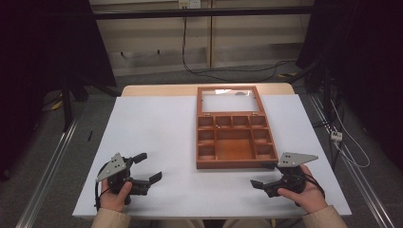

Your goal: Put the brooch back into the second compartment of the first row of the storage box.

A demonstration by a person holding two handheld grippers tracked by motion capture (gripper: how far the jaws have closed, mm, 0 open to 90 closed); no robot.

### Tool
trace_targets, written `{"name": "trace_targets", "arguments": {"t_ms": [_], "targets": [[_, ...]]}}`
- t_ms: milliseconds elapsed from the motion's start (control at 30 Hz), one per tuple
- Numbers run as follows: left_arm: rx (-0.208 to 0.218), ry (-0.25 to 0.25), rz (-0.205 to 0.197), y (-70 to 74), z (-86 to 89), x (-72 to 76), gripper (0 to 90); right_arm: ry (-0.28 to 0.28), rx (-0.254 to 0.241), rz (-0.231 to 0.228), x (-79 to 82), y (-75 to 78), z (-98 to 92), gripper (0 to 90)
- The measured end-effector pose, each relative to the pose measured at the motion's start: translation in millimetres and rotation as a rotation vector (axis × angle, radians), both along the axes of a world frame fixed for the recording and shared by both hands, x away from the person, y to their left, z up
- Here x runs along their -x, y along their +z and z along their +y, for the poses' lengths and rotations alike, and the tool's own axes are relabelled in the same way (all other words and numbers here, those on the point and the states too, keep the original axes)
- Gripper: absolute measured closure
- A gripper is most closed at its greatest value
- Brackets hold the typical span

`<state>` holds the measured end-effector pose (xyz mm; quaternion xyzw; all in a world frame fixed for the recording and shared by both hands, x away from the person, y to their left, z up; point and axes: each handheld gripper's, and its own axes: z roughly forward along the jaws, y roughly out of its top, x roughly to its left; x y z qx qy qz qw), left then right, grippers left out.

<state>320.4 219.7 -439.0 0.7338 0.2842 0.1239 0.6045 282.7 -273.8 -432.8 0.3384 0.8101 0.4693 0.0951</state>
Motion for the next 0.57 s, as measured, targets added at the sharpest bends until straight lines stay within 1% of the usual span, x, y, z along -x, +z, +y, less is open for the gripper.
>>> {"name": "trace_targets", "arguments": {"t_ms": [233, 567], "targets": [[-0.001, 0.000, 0.000, -0.2, 0.3, -0.2, 4.6, -0.009, 0.008, 0.004, 3.4, -3.2, -5.0, 18.1], [-0.004, -0.002, 0.000, -0.5, 0.0, -1.4, 4.6, -0.014, 0.018, -0.007, 5.9, -5.6, -9.1, 18.1]]}}
